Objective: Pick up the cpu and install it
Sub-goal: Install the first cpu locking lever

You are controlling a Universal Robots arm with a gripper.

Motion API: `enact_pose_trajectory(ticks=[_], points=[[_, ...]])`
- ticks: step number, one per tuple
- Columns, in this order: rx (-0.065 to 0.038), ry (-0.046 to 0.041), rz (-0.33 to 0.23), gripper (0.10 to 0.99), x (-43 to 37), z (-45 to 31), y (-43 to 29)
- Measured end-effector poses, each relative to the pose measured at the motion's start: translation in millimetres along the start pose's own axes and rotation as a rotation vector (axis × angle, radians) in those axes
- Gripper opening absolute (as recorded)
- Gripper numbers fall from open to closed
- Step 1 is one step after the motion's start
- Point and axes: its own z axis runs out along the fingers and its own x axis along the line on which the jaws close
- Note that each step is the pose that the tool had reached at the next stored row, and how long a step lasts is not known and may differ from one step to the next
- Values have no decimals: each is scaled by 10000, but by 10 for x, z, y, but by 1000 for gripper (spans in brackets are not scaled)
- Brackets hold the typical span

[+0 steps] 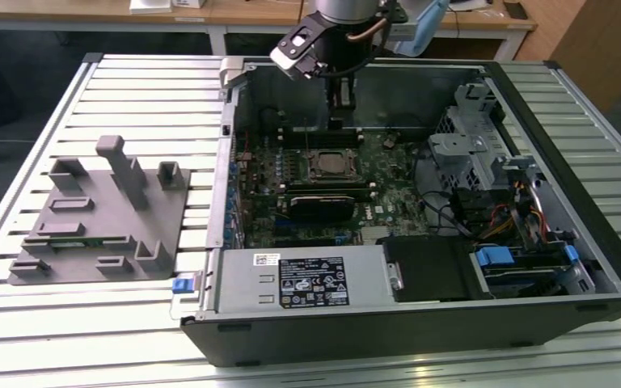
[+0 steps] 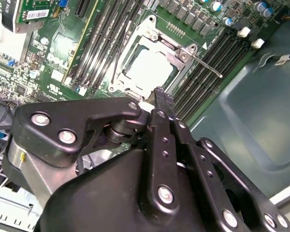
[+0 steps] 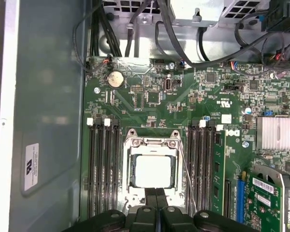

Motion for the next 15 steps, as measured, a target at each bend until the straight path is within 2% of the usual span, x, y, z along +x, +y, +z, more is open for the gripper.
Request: enact_pose_trajectory(ticks=[4,15], points=[[-6,7,-221,122,0,-2,-1],[-54,48,-2129,122,0,1,-1]])
